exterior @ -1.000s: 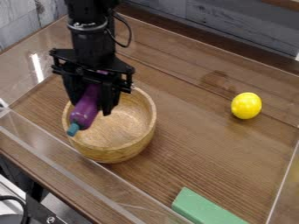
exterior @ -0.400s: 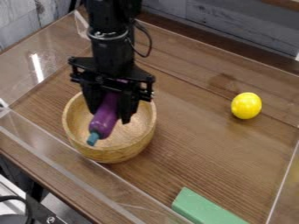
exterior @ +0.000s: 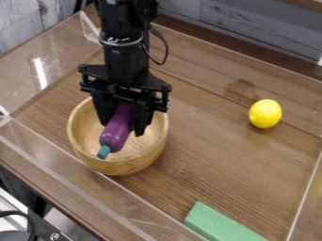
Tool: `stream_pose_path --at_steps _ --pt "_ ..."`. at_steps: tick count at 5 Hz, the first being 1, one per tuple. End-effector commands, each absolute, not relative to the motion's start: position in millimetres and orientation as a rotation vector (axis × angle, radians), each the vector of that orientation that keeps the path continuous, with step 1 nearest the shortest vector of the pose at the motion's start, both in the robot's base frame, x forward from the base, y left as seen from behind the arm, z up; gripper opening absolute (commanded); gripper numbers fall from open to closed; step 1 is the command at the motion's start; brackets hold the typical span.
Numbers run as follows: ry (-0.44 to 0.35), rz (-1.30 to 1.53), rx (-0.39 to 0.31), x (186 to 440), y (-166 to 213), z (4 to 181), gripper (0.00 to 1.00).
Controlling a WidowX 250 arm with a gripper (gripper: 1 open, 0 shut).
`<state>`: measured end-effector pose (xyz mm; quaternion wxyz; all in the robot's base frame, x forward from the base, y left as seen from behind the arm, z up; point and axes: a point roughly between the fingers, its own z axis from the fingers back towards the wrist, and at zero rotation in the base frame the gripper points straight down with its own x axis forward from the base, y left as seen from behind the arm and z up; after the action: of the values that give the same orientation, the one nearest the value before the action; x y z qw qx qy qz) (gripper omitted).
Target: Put the purple eggplant in the brown bowl
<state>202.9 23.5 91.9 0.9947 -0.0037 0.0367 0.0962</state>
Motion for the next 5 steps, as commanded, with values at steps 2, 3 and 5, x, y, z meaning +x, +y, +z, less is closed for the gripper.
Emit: stream_pose_path --at_steps 2,3,5 --pt "0.045 0.21 0.011 206.4 36.0 92.7 0.0" --pt "0.052 0.215 0.017 204.8 40.2 88.1 0.0" --pt "0.066 0.22 0.026 202.2 44.7 81.4 1.0"
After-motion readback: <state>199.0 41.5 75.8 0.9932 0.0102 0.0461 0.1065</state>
